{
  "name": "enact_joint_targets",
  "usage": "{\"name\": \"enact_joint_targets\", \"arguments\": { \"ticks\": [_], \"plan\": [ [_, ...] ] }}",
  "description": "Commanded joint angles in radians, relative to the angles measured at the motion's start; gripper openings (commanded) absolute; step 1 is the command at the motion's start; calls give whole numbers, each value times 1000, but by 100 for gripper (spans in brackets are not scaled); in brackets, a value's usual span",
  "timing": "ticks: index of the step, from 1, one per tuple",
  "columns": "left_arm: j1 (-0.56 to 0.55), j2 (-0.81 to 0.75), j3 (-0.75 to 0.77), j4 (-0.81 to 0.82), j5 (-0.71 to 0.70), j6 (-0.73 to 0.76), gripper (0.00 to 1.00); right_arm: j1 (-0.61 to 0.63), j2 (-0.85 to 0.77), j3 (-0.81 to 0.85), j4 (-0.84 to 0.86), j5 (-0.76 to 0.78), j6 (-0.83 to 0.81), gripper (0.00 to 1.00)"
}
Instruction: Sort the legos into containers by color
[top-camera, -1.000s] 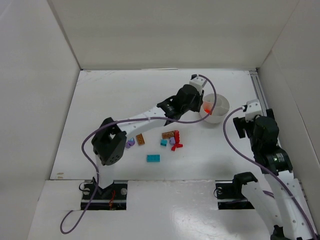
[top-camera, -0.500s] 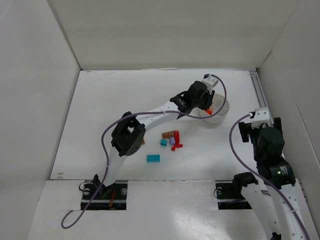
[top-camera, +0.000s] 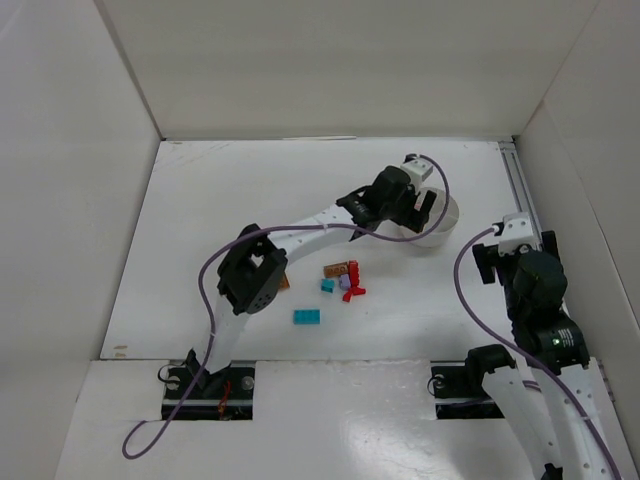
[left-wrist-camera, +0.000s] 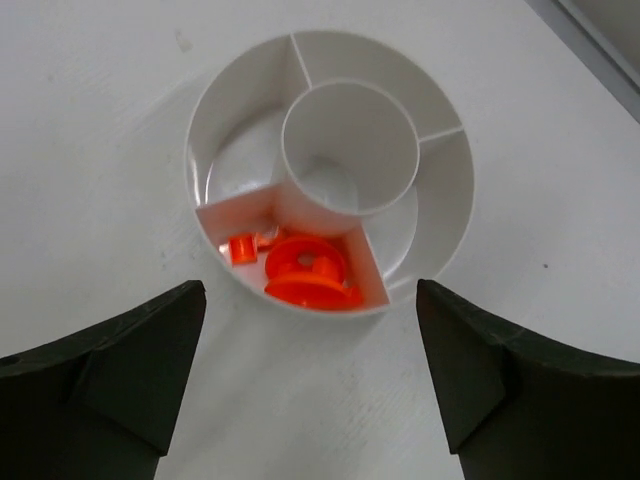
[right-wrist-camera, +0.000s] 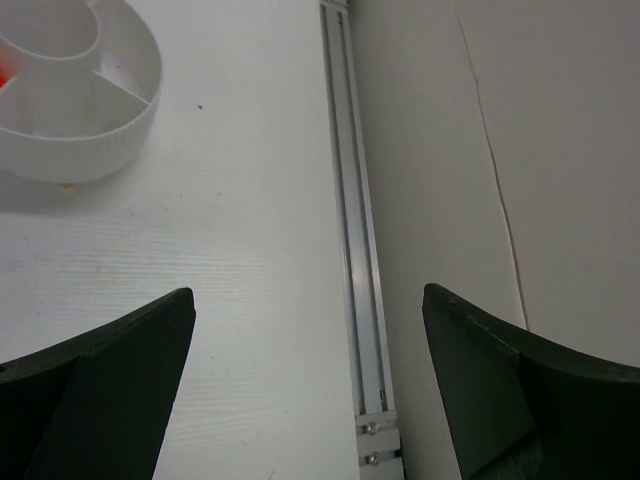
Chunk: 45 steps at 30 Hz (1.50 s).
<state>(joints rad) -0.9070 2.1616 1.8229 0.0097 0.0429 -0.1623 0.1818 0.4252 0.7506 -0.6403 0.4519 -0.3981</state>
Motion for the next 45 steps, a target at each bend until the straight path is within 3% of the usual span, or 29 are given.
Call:
{"name": "enact_joint_targets", "arguments": {
  "ticks": [1, 2, 3, 6, 11, 14, 17, 20, 23, 30, 45],
  "plan": [
    [13, -205, -89, 38, -32, 6, 86, -7, 17, -16, 103, -166, -85, 100],
    [23, -245, -170, 48, -32, 6, 98, -7, 26, -16, 143, -209, -106, 100],
    [32, -287, -215, 59, -44, 6, 100, -7, 52, -16, 160, -254, -145, 100],
    [72, -472, -426, 84, -54, -38, 100, 7, 119, -28, 217, -424, -215, 100],
    [92, -829, -767, 60, -242, -167, 100, 111, 243, -39, 315, -729, -300, 100],
    [102, -1012, -936, -54, -367, -308, 100, 299, 366, -30, 352, -763, -334, 100],
    [112, -1120, -1045, -178, -466, -501, 100, 598, 517, 19, 373, -606, -358, 100],
    [140, -1223, -1112, -304, -497, -597, 100, 764, 689, 68, 451, -581, -386, 100],
    [152, -1276, -1136, -387, -531, -690, 100, 803, 817, 104, 542, -708, -386, 100],
    [161, -1287, -1136, -574, -630, -876, 100, 918, 1122, 266, 561, -720, -384, 97],
    [161, -1307, -1154, -614, -661, -942, 100, 929, 1340, 308, 613, -846, -329, 94]
  ]
}}
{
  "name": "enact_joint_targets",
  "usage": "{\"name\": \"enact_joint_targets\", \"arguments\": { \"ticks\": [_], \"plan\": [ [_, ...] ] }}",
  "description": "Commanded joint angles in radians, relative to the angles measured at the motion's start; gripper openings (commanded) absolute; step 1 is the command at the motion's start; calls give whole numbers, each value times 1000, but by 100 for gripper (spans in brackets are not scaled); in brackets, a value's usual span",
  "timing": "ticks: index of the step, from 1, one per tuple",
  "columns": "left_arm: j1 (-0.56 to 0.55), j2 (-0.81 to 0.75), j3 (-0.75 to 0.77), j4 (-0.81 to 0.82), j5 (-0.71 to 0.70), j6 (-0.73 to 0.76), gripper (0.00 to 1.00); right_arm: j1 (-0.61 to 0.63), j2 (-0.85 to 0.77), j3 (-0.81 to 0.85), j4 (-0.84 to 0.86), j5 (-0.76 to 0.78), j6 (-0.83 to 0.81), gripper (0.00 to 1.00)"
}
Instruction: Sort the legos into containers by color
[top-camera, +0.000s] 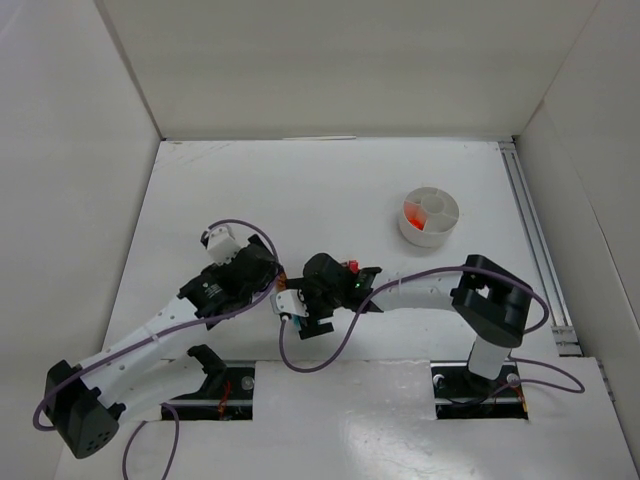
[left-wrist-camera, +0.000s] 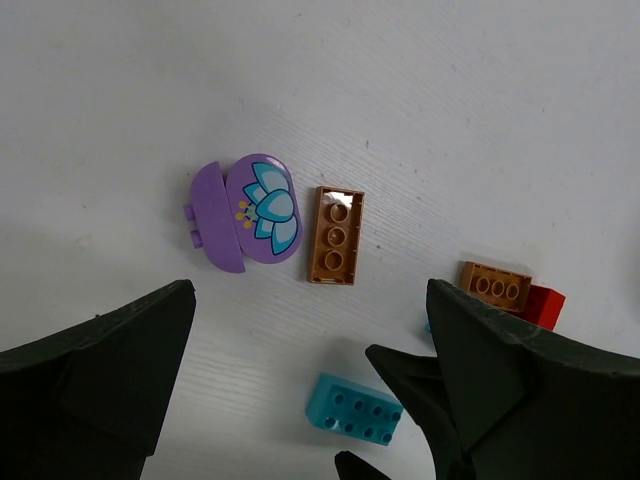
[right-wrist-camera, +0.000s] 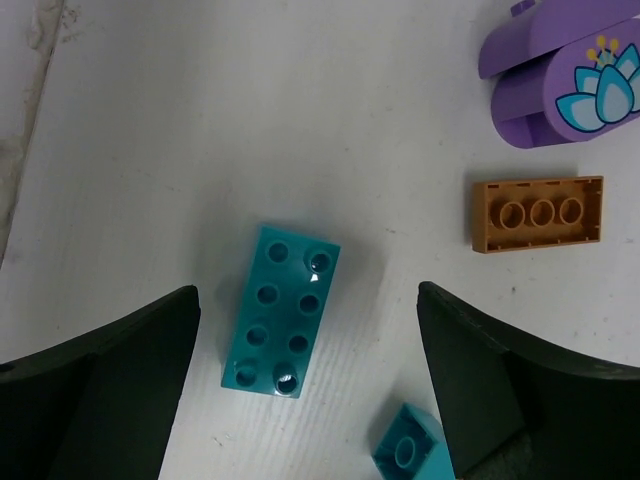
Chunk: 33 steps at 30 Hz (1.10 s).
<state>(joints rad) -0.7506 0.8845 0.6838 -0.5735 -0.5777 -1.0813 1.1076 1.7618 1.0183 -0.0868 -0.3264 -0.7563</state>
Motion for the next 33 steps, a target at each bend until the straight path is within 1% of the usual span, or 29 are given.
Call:
{"name": "enact_joint_targets", "arguments": {
  "ticks": [1, 5, 9, 10, 12, 13, 16, 17, 21, 23, 25, 26, 30, 32, 33],
  "plan": [
    [5, -41, -15, -31, -40, -32, 100, 3, 13, 40, 68, -59, 29, 94],
    [5, -50, -15, -40, -40, -41, 100, 3, 31, 40, 68, -46, 49, 86],
    [5, -59, -24, -40, -40, -42, 100, 3, 67, 40, 68, -46, 69, 76],
    [5, -59, -24, -40, -40, -42, 100, 3, 77, 49, 68, -36, 69, 69],
    [5, -59, -24, -40, -40, -42, 100, 3, 77, 49, 68, -36, 78, 59],
    [5, -59, -24, -40, -40, -42, 100, 3, 77, 49, 68, -36, 78, 49],
    [5, -59, -24, -40, -40, -42, 100, 3, 56, 49, 79, -13, 87, 36],
    [5, -59, -24, -40, -40, -42, 100, 3, 47, 40, 79, -13, 87, 29],
    [5, -59, -24, -40, -31, -42, 100, 3, -25, 29, 88, 29, 87, 23],
    [5, -59, -24, -29, -31, -32, 100, 3, -54, 29, 97, 29, 87, 21],
    [5, -68, -24, -20, -22, -13, 100, -20, -102, 10, 107, 38, 87, 18],
    [5, -77, -24, -11, -10, -2, 100, -34, -117, 9, 107, 27, 103, 18],
    [5, -97, -24, 26, 1, 32, 100, -120, -228, -41, 125, 7, 103, 17],
    [5, -108, -24, 52, 10, 43, 100, -230, -306, -66, 125, 19, 94, 17],
    [5, -117, -24, 66, 21, 58, 100, -230, -332, -75, 125, 20, 94, 17]
  ]
}}
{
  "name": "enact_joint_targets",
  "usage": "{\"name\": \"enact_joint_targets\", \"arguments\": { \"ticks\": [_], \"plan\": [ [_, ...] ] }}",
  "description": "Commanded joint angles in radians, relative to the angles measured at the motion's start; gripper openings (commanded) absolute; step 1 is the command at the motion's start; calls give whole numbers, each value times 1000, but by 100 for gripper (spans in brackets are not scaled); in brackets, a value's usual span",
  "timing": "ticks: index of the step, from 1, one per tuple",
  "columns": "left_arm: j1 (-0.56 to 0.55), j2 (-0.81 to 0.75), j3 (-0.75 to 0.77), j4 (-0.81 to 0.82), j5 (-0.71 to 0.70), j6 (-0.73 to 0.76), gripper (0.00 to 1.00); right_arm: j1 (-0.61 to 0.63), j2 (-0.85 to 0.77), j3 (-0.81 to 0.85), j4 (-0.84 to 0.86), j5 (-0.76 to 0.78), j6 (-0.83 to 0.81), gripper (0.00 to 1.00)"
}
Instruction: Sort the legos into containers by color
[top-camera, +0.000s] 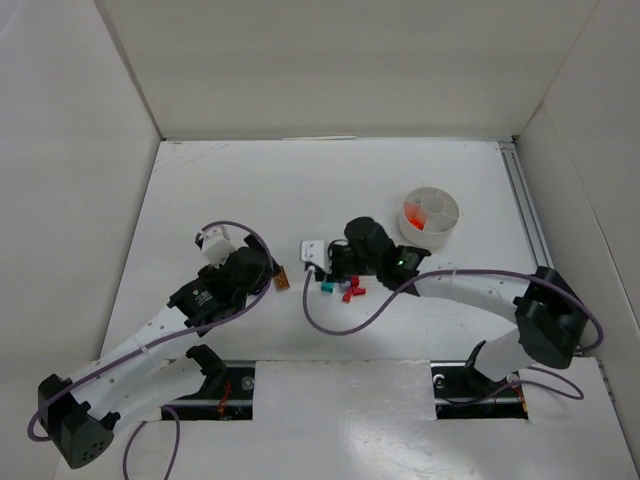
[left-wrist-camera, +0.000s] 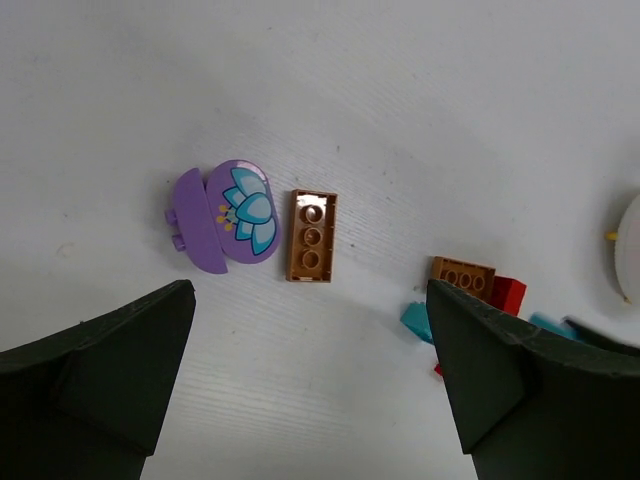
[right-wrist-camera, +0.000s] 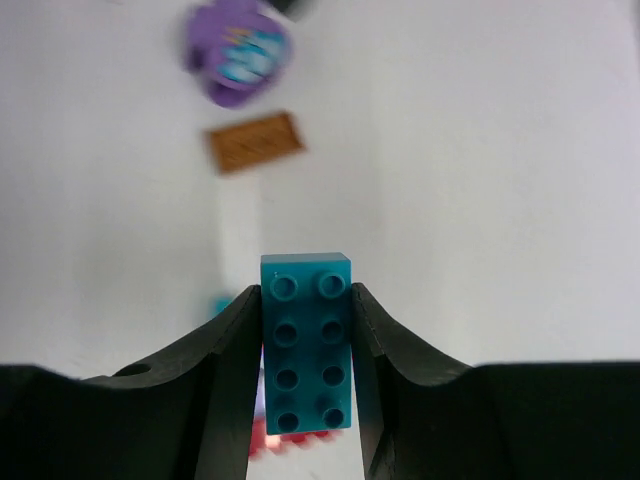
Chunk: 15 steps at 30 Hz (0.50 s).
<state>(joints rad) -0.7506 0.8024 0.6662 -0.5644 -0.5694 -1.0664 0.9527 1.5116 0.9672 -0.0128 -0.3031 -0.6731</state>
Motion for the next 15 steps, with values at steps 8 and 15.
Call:
{"name": "enact_joint_targets", "arguments": {
  "ticks": [8, 15],
  "plan": [
    [5, -11, -39, 277, 120, 207, 100, -490, -223, -38, 51, 33, 20, 17],
    [14, 147, 15, 396, 174, 295, 100, -685, -137, 50, 100, -77, -66, 17]
  ]
}}
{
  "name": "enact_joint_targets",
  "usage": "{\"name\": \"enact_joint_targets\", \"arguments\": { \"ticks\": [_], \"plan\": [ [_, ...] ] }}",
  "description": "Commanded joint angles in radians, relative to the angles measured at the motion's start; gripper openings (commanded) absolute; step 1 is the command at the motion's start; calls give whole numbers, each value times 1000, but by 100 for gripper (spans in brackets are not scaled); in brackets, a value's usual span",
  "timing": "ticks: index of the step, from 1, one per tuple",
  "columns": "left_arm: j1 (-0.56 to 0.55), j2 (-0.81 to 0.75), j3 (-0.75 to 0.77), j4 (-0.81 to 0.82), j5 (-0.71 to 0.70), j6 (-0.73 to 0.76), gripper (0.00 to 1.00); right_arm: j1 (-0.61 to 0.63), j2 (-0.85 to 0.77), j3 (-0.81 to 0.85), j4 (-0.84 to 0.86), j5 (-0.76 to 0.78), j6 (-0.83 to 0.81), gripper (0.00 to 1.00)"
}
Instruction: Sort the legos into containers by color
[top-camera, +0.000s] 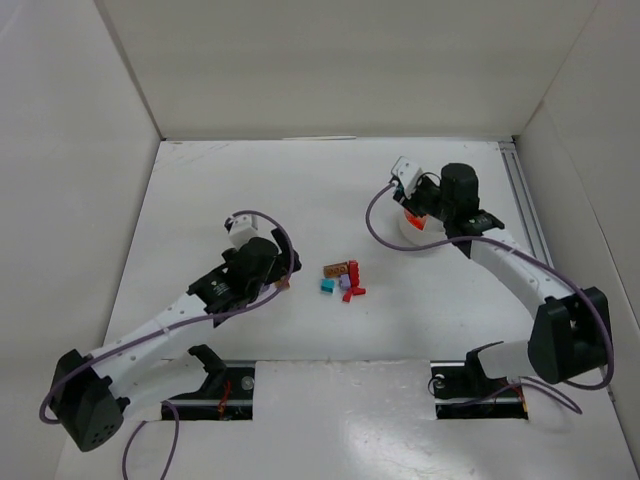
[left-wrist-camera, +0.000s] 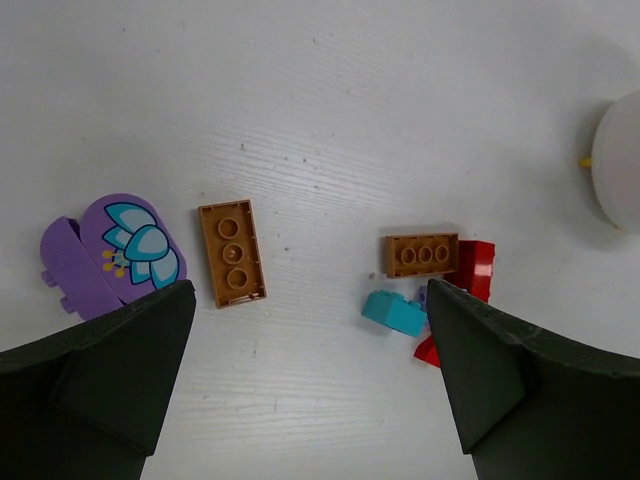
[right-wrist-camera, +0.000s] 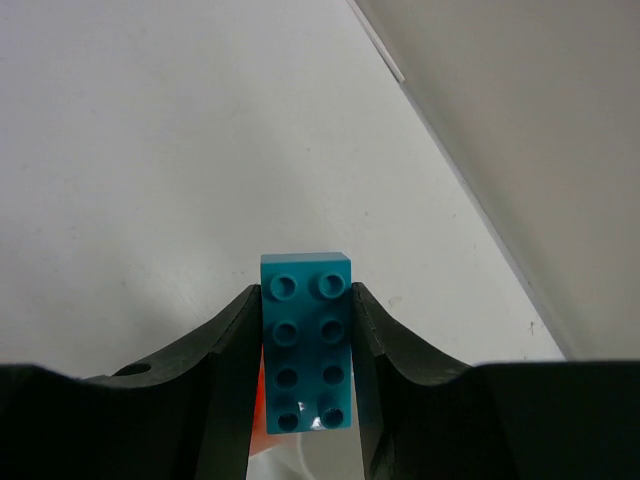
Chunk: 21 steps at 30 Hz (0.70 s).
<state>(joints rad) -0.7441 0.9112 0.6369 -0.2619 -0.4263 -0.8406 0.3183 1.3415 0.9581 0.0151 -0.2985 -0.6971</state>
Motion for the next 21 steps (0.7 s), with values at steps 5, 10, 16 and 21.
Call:
{"name": "enact_joint_targets", "arguments": {
  "ticks": [5, 10, 16, 21],
  "plan": [
    [8, 158, 96, 136, 64, 98, 100, -149, 171, 113, 164, -304, -81, 18],
    [8, 215, 130, 170, 87, 136, 100, -168, 246, 140, 197, -363, -124, 21],
    [8, 250, 149, 179, 96, 147, 100, -220, 272, 139, 230, -382, -134, 23],
    [8, 272, 158, 179, 106, 156, 100, -255, 294, 130, 230, -406, -154, 27]
  ]
}}
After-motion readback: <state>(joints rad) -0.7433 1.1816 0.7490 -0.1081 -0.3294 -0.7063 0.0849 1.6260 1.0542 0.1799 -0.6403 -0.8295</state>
